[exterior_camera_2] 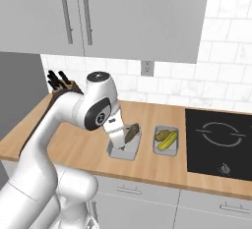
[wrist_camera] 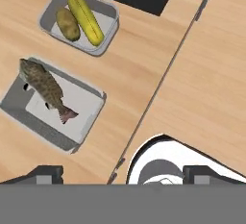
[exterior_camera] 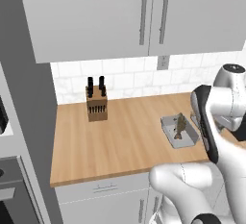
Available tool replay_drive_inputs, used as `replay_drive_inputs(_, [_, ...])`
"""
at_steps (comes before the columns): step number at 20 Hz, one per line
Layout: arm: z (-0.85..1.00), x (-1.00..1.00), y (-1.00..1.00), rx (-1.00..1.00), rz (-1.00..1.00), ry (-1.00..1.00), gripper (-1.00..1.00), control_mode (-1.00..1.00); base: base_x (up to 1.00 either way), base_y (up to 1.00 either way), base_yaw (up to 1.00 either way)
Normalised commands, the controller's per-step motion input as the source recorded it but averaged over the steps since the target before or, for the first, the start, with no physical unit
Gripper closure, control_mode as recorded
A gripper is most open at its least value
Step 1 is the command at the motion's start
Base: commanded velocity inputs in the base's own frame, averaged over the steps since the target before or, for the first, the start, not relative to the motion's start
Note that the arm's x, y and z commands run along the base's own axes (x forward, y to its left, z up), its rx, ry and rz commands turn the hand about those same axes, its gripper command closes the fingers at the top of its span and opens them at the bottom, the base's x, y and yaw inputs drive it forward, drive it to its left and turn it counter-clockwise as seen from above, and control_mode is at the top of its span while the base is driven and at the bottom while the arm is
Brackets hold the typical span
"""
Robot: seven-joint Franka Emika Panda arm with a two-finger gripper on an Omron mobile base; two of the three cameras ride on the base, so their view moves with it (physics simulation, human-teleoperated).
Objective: Take the meat container that has the fish and place it on the second highest rack of the freezer. Then take the vegetable container that has the cucumber and potato and place it on the highest rack of the freezer.
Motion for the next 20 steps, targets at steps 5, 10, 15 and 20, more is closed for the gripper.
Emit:
replay_drive_inputs(5, [-0.28,0.0,-0.83,0.0,-0.2,0.07,-1.0,-1.0,0.0,0.0,0.0])
replay_drive_inputs(10, [-0.19,0.06,-0.96,0.03,-0.17,0.03,-1.0,-1.0,0.0,0.0,0.0])
replay_drive_inputs(15, [-0.15,0.31,-0.58,0.11,-0.19,0.04,-1.0,-1.0,0.0,0.0,0.0])
replay_drive_inputs(20, [-0.25,0.37,-0.01,0.18,-0.03,0.0,-1.0,-1.0,0.0,0.0,0.0])
